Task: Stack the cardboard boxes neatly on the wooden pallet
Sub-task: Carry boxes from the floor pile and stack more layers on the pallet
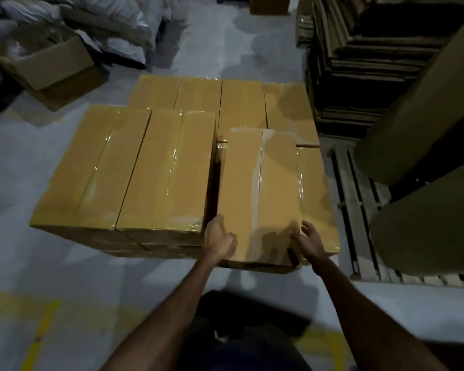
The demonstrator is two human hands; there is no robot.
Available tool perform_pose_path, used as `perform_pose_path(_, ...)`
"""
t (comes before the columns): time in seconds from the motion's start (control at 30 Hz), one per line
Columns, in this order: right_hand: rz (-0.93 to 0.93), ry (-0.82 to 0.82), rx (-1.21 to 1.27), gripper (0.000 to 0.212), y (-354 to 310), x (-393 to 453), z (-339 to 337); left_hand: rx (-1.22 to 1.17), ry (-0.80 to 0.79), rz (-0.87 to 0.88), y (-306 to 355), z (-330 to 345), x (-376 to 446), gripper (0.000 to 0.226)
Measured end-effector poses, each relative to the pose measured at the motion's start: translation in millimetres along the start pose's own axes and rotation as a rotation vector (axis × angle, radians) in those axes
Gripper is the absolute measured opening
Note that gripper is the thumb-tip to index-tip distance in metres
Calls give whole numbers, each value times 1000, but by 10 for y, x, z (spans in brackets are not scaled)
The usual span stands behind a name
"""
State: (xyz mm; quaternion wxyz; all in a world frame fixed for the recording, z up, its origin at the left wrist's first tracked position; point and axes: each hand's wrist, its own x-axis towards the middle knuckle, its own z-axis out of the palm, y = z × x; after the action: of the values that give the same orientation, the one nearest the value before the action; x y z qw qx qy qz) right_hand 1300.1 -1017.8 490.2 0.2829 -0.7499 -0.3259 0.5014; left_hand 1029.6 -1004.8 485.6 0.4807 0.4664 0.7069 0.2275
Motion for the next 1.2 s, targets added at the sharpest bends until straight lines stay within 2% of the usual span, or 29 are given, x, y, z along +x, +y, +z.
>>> perform_pose_path(0.07,10,1,-30,68,45,76,50,100,5,17,-25,12,63,50)
perform_pose_path(0.13,48,5,-27,74,114,169,77,170,-23,-22,-13,13,113,63)
perform_pose_path(0.23,40,4,25,76,90,213,113,119,-80,-104,-33,29,238,94)
perform_pose_path(0.3,51,1,23,72,75,258,132,64,-73,-170,-47,44,334,100)
perform_pose_path(0.43,95,-25,-2,74,135,342,182,-11,-57,-246,-108,44,452,83)
perform_pose_path(0.6,-33,-43,-40,78,110,253,202,-65,-27,-252,-89,93,447,93)
perform_pose_path(0.77,-175,-87,-80,74,-95,152,72,-130,6,-228,-39,66,344,85)
perform_pose_path(1.0,-204,-156,-61,71,-447,594,-8,-163,-7,-135,190,-52,666,94)
perform_pose_path(1.07,-164,-217,-88,65,-464,782,40,-118,14,-137,282,-122,680,85)
perform_pose_path(1.13,-108,-246,-157,55,-403,875,127,42,11,-127,313,-184,638,67)
perform_pose_path(1.2,-65,-223,-168,55,-281,827,243,243,-37,-93,262,-214,532,45)
